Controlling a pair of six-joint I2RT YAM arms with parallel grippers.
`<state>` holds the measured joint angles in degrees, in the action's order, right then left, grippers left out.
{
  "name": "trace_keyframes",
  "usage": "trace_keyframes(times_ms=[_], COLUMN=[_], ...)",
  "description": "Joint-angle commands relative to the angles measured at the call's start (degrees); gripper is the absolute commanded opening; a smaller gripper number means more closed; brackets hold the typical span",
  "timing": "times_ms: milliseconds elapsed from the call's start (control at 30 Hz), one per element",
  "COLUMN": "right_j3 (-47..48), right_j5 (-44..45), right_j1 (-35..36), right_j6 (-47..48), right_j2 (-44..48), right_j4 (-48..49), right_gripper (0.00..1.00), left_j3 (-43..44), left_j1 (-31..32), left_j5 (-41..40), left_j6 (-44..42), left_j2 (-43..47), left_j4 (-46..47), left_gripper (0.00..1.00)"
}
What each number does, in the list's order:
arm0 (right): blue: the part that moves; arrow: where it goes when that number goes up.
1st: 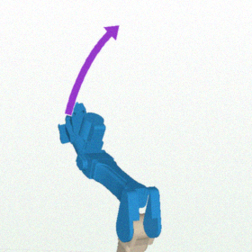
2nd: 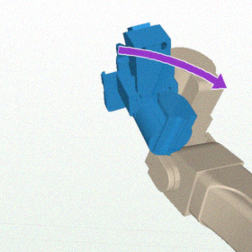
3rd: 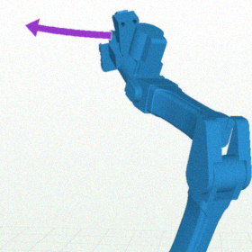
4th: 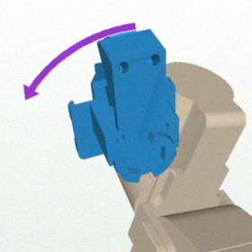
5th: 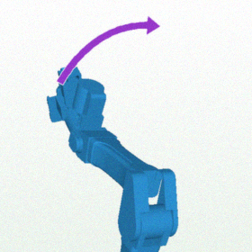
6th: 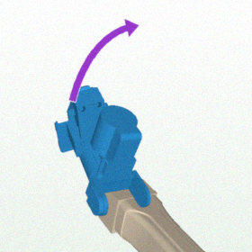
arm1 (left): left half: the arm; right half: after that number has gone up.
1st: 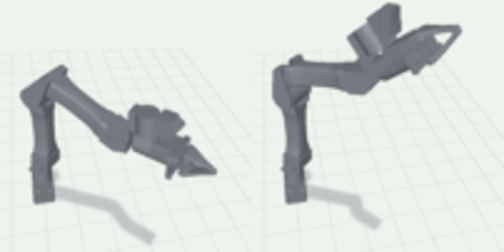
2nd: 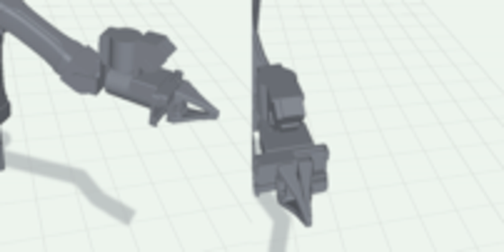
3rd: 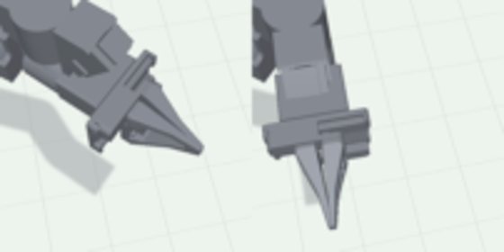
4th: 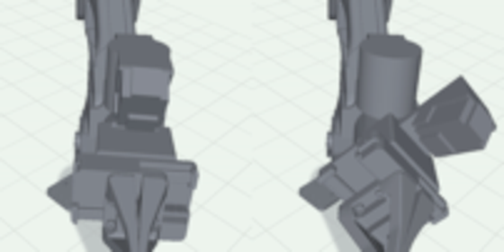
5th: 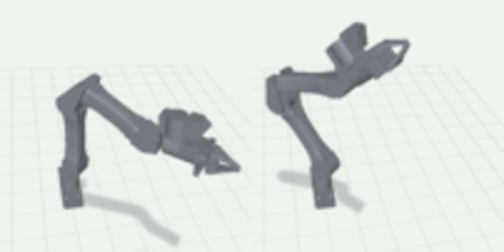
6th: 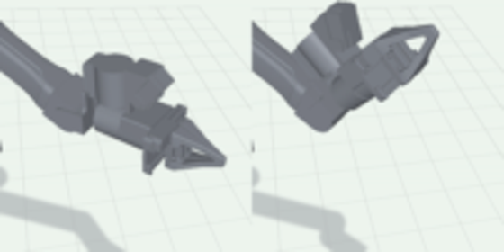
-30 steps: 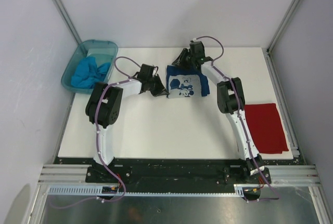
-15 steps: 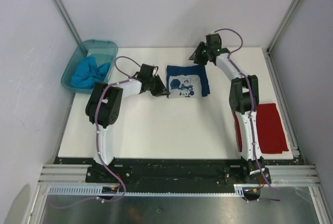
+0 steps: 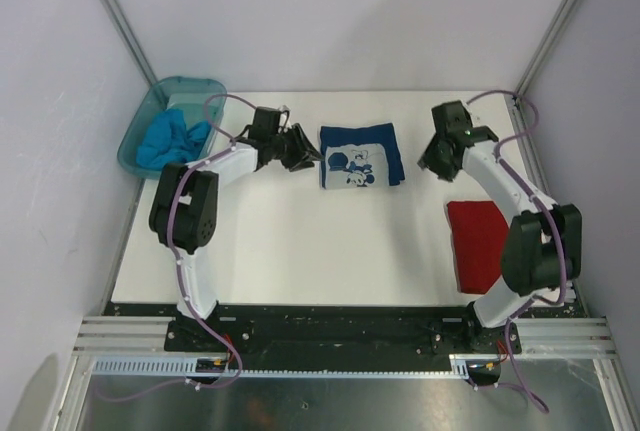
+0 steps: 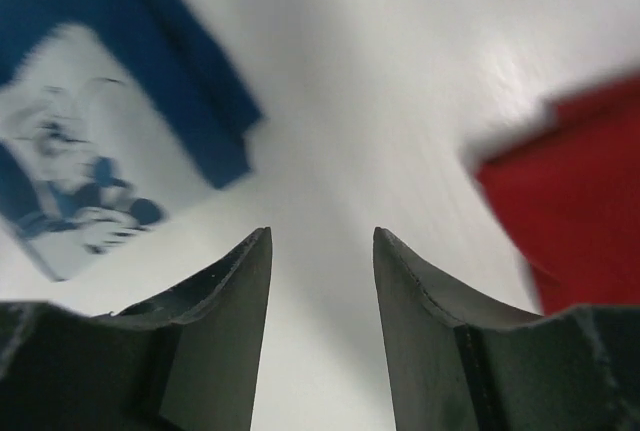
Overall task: Fold and stack the t-shirts
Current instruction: Fold the long partially folded tshirt into a neat square, then put the neatly folded tshirt into the corner of the board with both arms
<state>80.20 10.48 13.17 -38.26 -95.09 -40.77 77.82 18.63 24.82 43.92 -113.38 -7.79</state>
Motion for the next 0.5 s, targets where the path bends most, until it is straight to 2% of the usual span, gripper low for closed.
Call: trace_keyframes(times_ms=[0, 233, 467], right_j3=[-7.7, -14.6, -15.2], right_j5=[11.1, 14.7, 15.1], right_j1=[-0.7, -1.6, -2.0], right_j6=[-3.2, -3.0, -1.4], right_j2=[6.4, 8.2, 2.0], right_j4=[-7.5, -5.5, -2.0], right_gripper=[0.5, 0.47, 0.47], left_j3=[1.6, 2.4, 2.3], left_j1=[-0.8, -1.7, -2.4], left_j5=[2.8, 3.8, 4.7], left_j6=[-0.8, -0.5, -0.9], left_j2=[3.7, 1.8, 0.7], left_j4=[0.3, 0.4, 0.4], left_gripper=[0.46, 0.48, 0.48])
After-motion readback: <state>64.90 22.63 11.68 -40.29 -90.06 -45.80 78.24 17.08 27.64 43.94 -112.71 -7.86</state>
